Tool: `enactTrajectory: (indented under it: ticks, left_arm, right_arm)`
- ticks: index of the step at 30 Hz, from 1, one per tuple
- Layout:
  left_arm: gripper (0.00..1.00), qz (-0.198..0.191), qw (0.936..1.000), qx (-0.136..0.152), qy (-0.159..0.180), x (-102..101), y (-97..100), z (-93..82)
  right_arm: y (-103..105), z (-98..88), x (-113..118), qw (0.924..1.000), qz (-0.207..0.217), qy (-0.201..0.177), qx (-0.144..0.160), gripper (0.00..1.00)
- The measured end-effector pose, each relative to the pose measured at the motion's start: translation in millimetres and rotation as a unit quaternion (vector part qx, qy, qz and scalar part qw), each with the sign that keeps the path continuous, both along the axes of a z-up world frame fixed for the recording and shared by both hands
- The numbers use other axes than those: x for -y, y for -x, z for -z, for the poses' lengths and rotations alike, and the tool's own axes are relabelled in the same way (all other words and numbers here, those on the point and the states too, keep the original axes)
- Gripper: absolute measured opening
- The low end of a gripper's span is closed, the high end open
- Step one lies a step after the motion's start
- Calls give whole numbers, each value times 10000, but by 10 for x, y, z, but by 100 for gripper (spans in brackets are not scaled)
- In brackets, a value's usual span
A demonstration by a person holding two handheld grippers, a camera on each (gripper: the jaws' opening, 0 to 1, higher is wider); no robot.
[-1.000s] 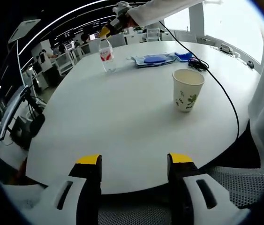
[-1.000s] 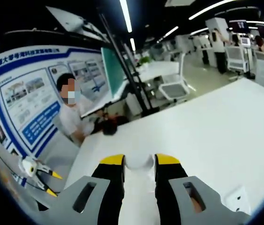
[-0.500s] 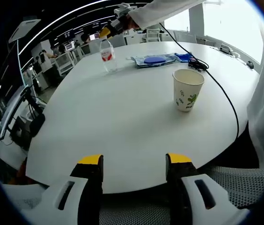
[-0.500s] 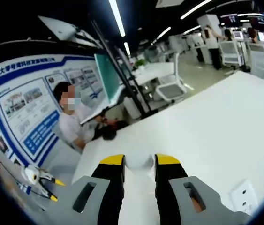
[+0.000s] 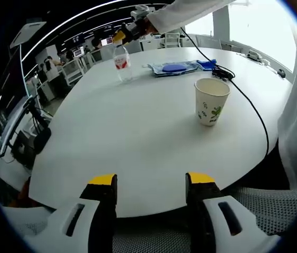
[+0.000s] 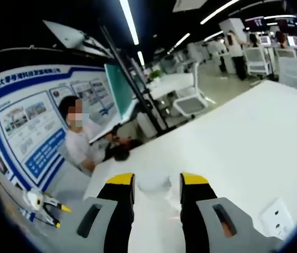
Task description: Arrange the tabletop items into an orderly group along one side of the table until the central work area is clear of visible clutter.
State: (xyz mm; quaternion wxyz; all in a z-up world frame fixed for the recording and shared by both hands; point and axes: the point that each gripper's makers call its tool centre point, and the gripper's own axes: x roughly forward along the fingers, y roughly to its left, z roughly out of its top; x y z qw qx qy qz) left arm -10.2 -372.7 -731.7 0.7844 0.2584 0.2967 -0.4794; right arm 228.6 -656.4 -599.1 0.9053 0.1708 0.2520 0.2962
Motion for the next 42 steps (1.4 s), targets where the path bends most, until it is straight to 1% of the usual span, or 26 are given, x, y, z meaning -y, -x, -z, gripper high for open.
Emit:
enactTrajectory:
  ticks: [2,3,4,6,8,9,11,12,14,15,16,18,20,21,22,24,25,26,29,33,36,38,40,42]
  left_arm:
    - [53,-5,10000,-29,-13,2,5,9]
    - [54,-6,10000,-36,-10,4,7,9]
    - [55,-11,10000,-45,1,7,6,9]
    - [58,-51,9999,-62,77,19,0,-8]
    - [62,-110,9995,-107,264,50,-5,-52]
    - [65,-101,9995,-98,285,55,-5,-58]
    - [68,-83,9994,-73,329,69,-3,-68]
    - [70,-72,9992,-59,397,87,-1,-87]
    - [73,-71,9989,-39,466,104,-6,-111]
    - [73,-75,9989,-40,453,101,-7,-105]
    - [73,-84,9990,-57,445,99,-5,-98]
    - [73,-101,9992,-83,373,89,-7,-64]
    - [74,-86,9995,-87,285,78,1,-37]
    - [75,-53,9996,-107,258,83,15,-24]
    - [75,-25,9997,-115,236,85,23,-17]
    - [76,1,9997,-108,216,79,26,-10]
    - [77,-4,9997,-113,214,78,25,-9]
    - [77,-20,9997,-116,219,79,20,-14]
    - [78,-51,9996,-90,257,79,8,-35]
    - [78,-34,9996,-100,271,86,16,-38]
    - [77,-39,9995,-114,295,88,18,-44]
    - [77,-57,9995,-104,280,79,10,-42]
    - [77,-66,9996,-95,263,74,5,-39]
    - [78,-41,9997,-38,253,77,1,-52]
  right_arm:
    - [3,-7,27,9998,165,55,47,42]
    - [9,-12,29,9998,186,51,57,47]
    - [39,-39,34,9997,247,1,92,50]
    - [113,-66,41,9994,312,-92,67,52]
    - [219,-56,61,9994,315,-114,-67,52]
    - [262,-62,73,9994,317,-99,-62,53]
    - [422,-110,76,9994,338,-57,-13,56]
    - [495,-140,118,9990,441,-57,16,59]
    - [581,-219,151,9977,629,-188,162,62]
    - [651,-262,168,9958,809,-361,212,62]
    - [734,-260,175,9941,943,-506,167,62]
    - [895,-236,137,9951,862,-477,121,64]
    - [1079,-234,114,9948,925,-369,207,64]
    - [1157,-236,102,9946,948,-375,212,64]
    - [1236,-250,97,9939,996,-416,241,64]
    - [1377,-301,100,9875,1361,-717,334,64]
    - [1490,-292,62,9862,1401,-838,279,64]
    - [1589,-285,36,9857,1426,-849,293,64]
    - [1786,-265,-7,9845,1535,-798,271,64]
    - [1974,-305,-55,9836,1604,-767,297,64]
    - [2107,-345,-63,9812,1738,-767,340,64]
    - [2186,-372,-52,9774,1918,-799,377,64]
    - [2283,-385,-61,9718,2159,-862,387,64]
    - [2387,-386,-137,9711,2186,-844,448,64]
